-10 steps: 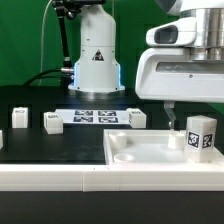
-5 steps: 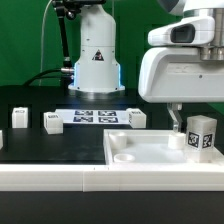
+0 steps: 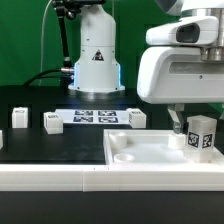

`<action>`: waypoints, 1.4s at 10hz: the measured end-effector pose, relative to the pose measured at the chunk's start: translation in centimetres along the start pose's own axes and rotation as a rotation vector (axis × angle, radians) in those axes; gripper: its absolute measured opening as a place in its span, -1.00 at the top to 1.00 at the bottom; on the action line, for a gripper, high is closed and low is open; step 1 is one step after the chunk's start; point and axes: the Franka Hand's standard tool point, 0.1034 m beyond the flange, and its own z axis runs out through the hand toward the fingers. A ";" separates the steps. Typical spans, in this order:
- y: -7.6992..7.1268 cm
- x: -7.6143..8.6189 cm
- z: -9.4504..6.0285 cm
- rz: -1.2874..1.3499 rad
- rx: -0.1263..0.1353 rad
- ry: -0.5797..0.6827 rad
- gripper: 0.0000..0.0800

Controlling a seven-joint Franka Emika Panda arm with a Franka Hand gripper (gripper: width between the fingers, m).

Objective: Assemble one leg

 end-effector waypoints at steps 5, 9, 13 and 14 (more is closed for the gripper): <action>0.0 0.0 0.0 0.191 0.003 -0.001 0.27; -0.1 -0.1 0.0 0.596 0.007 -0.001 0.27; 1.6 -0.6 0.1 0.887 -0.039 0.006 0.23; 2.0 -0.8 0.1 0.922 -0.047 0.007 0.23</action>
Offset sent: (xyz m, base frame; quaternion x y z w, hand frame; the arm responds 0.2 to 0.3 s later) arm 0.0000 0.0000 0.0000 0.0000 0.0000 0.0650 0.9979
